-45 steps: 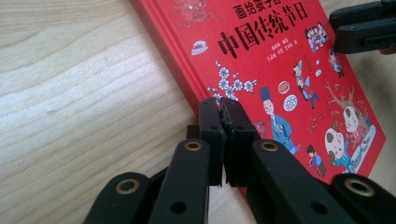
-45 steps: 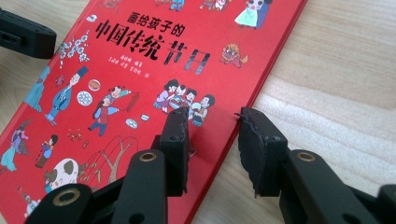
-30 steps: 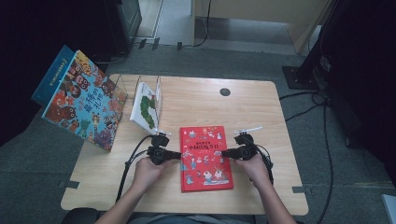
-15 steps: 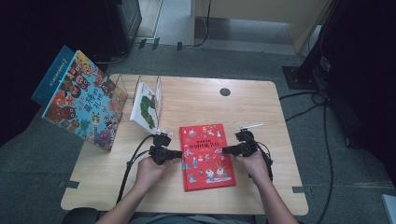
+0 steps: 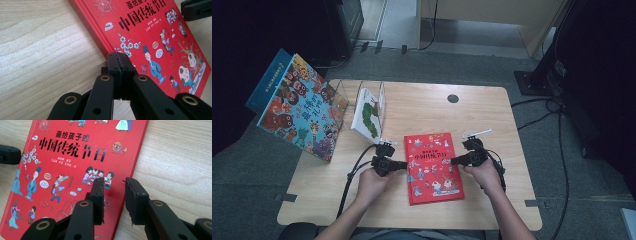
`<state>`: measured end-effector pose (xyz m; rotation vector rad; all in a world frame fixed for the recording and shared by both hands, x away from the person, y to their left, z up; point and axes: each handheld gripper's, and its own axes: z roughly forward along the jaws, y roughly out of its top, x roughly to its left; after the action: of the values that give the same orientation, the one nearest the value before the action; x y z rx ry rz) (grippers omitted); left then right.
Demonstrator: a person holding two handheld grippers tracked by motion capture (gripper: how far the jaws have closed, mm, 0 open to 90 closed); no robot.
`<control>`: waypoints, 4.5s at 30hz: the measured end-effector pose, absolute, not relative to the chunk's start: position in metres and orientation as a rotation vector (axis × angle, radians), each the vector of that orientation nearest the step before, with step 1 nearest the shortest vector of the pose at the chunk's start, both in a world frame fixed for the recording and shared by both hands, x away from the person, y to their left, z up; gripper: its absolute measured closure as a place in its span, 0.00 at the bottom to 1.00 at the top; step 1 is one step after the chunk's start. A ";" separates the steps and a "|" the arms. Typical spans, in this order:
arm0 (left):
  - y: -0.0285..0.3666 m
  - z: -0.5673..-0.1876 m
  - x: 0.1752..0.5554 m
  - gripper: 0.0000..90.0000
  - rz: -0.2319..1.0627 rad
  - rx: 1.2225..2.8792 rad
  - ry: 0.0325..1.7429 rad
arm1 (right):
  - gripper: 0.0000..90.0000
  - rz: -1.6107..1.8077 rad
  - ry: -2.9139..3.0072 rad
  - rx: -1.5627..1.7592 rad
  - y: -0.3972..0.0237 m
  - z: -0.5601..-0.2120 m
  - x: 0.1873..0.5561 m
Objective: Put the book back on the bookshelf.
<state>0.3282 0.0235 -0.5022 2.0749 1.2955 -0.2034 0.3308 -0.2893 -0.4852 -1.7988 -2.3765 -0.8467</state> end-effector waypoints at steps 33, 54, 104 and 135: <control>0.024 -0.503 0.327 1.00 -0.197 2.050 1.305 | 0.78 -0.900 -2.262 -1.737 -0.291 -0.434 0.340; 0.015 -0.508 0.323 1.00 -0.270 2.019 1.269 | 0.85 -0.808 -2.578 -1.433 -0.204 -0.364 0.351; 0.013 -0.470 0.345 0.35 -0.409 1.839 1.010 | 0.98 -0.919 -2.477 -1.349 -0.231 -0.301 0.369; 0.070 -0.377 0.347 0.86 -0.314 1.873 0.542 | 0.73 -1.392 -2.551 -0.871 -0.268 -0.333 0.345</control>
<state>0.3473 0.0702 -0.3768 1.8734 0.5422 -0.3138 0.3445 -0.2678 -0.3327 -0.8710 -2.5509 -1.3919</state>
